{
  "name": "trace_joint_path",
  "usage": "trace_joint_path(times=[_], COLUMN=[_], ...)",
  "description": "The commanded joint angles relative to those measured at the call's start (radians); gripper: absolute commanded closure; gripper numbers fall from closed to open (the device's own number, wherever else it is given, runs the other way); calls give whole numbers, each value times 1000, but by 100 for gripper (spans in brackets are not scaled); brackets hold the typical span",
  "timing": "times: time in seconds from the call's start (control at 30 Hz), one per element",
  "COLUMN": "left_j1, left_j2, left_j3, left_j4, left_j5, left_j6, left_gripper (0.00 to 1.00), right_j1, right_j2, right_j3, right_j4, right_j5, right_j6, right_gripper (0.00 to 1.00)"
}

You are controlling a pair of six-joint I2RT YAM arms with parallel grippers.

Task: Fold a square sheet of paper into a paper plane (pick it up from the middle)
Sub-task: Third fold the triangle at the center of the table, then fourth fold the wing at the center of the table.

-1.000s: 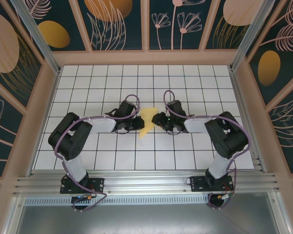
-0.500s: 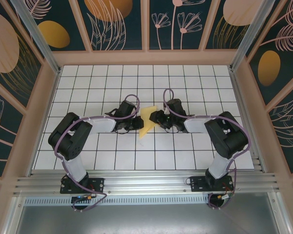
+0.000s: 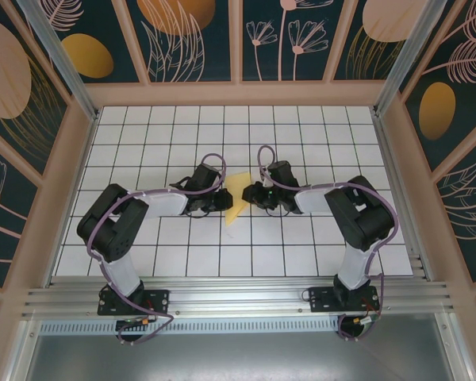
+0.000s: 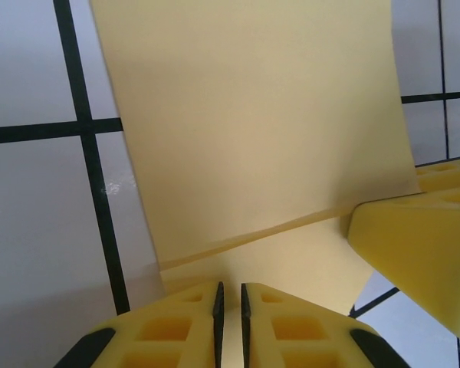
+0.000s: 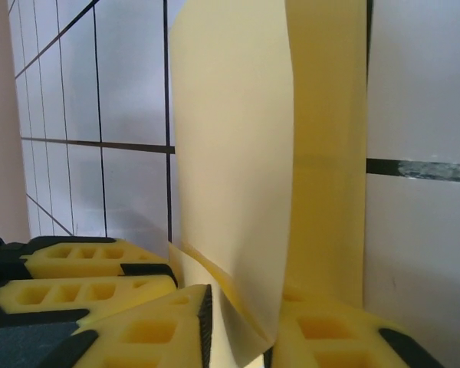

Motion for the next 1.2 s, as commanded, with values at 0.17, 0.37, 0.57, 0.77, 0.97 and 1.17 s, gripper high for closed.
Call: trace_joint_path(times=[0.17, 0.37, 0.57, 0.77, 0.97, 1.17], left_j1=[6, 2, -68, -152, -198, -218], left_j2=[-152, -232, -281, -261, -229, -200], left_j3=[-80, -177, -210, -199, -176, -167], left_j4=[25, 68, 32, 4, 5, 22], left_j5=[-5, 17, -50, -196, -280, -314], left_j6=[25, 74, 169, 222, 226, 213], left_gripper=[74, 71, 66, 63, 63, 62], right_j1=[30, 80, 141, 170, 172, 170], right_j2=[-4, -65, -141, -163, -153, -144], right_j3=[14, -24, -87, -123, -103, -82], right_j4=[8, 43, 37, 53, 33, 25], right_j5=[35, 154, 300, 333, 326, 303], right_j6=[48, 200, 349, 410, 398, 369], right_gripper=[89, 93, 93, 91, 90, 87])
